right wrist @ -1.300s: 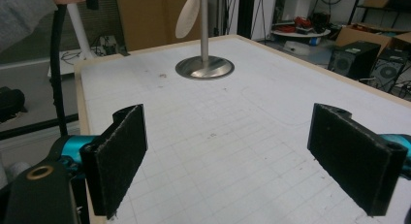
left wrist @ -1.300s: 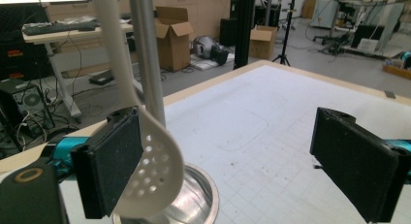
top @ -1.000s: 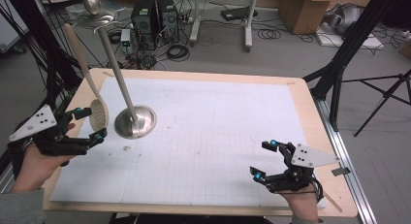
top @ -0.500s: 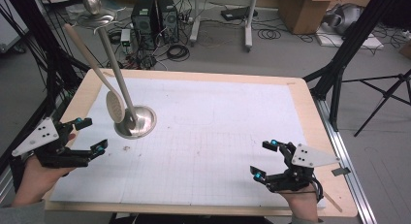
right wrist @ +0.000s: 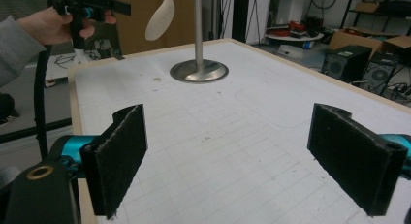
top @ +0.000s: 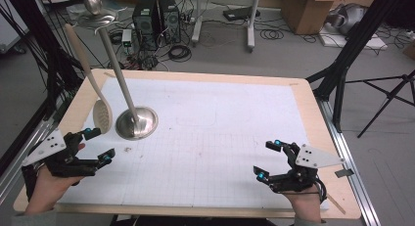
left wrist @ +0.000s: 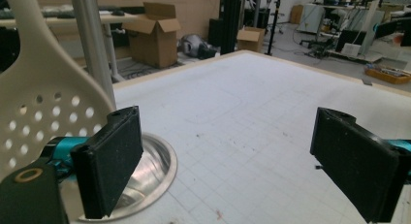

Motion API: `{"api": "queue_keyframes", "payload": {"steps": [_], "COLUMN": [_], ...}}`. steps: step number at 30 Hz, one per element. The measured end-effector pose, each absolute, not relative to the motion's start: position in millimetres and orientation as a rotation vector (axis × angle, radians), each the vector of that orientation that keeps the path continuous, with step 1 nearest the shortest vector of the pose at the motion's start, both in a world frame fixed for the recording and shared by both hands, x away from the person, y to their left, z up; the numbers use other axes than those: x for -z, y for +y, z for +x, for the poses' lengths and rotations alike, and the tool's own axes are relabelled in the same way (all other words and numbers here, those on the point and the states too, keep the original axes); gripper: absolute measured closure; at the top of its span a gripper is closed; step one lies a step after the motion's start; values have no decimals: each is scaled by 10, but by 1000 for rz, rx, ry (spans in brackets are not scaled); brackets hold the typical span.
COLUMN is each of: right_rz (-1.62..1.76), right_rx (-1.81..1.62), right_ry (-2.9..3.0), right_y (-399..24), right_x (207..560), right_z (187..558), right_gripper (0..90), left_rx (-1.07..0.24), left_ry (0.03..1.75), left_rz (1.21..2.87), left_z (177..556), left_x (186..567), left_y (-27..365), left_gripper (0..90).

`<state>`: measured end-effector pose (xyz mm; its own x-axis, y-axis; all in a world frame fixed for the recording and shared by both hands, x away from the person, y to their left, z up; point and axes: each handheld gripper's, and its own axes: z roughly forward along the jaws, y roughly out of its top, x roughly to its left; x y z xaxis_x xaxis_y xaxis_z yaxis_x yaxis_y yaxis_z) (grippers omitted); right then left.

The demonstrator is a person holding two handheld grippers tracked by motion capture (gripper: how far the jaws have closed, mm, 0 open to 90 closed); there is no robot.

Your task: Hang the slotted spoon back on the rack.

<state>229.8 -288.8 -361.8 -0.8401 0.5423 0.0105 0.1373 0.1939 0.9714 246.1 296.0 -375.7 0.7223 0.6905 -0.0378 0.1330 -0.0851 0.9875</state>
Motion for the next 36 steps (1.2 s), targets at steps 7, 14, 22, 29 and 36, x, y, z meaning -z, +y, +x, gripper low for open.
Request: {"api": "queue_keyframes", "payload": {"steps": [7,14,22,29,36], "right_rz": [651,655,678,748,820], "right_rx": [-1698,-1701,-1708,-1692,-1681], "right_ry": [2113,2110,2067,2005,1932], "right_y": [-2913,-2930,-2998,-3153,-3300], "right_x": [3624,3626,3639,3726,3850], "right_z": [2303,2300,2301,2318,2343], "right_gripper": [132,133,133,133,132], "left_rx": [-532,-544,-609,-641,-666], "left_ry": [662,663,657,697,738], "left_rz": [1590,1603,1647,1662,1646], "left_z": [2394,2376,2320,2275,2274], "left_x": [3816,3806,3833,3941,4008], "left_y": [2913,2866,2850,2939,3019], "left_gripper": [120,121,121,121,120]}}
